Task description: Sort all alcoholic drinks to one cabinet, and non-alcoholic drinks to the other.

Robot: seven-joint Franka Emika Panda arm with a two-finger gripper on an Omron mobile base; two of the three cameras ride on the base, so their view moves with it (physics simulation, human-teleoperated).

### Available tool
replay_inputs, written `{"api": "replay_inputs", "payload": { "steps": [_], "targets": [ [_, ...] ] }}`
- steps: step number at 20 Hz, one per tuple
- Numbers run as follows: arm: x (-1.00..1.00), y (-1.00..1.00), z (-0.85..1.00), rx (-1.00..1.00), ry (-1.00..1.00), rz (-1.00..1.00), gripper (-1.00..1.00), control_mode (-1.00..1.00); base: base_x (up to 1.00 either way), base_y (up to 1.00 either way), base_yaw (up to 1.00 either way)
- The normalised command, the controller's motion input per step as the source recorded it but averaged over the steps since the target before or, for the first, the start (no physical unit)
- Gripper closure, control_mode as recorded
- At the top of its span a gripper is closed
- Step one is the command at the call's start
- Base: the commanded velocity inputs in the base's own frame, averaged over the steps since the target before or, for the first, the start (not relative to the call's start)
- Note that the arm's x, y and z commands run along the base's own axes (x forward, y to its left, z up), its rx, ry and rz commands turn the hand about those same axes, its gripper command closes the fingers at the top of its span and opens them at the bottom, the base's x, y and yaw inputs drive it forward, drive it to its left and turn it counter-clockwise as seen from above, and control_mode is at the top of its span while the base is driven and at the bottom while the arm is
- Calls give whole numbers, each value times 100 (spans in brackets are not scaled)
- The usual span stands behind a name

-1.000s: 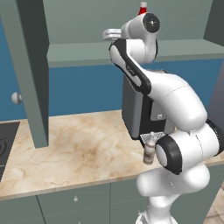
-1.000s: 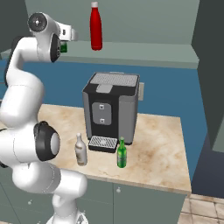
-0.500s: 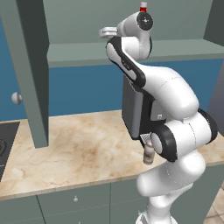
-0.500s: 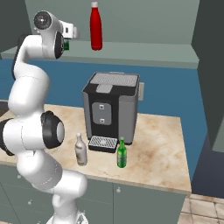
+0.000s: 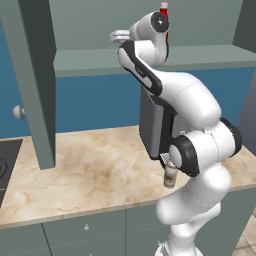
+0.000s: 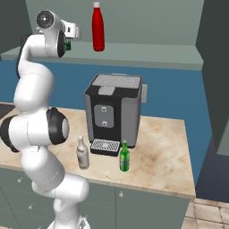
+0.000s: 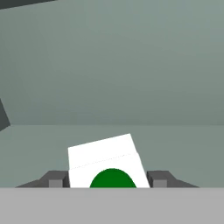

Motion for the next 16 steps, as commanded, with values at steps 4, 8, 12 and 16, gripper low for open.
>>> {"api": "replay_inputs", "payload": {
  "steps": [4, 8, 12, 16],
  "targets": [
    [26, 15, -40, -1, 0, 0, 100, -100, 0, 0, 0],
    [22, 14, -44, -2, 0, 0, 100, -100, 0, 0, 0],
    [19, 13, -50, -3, -1, 0, 100, -100, 0, 0, 0],
    [16, 12, -40, -2, -3, 0, 100, -100, 0, 0, 0]
  ]
}}
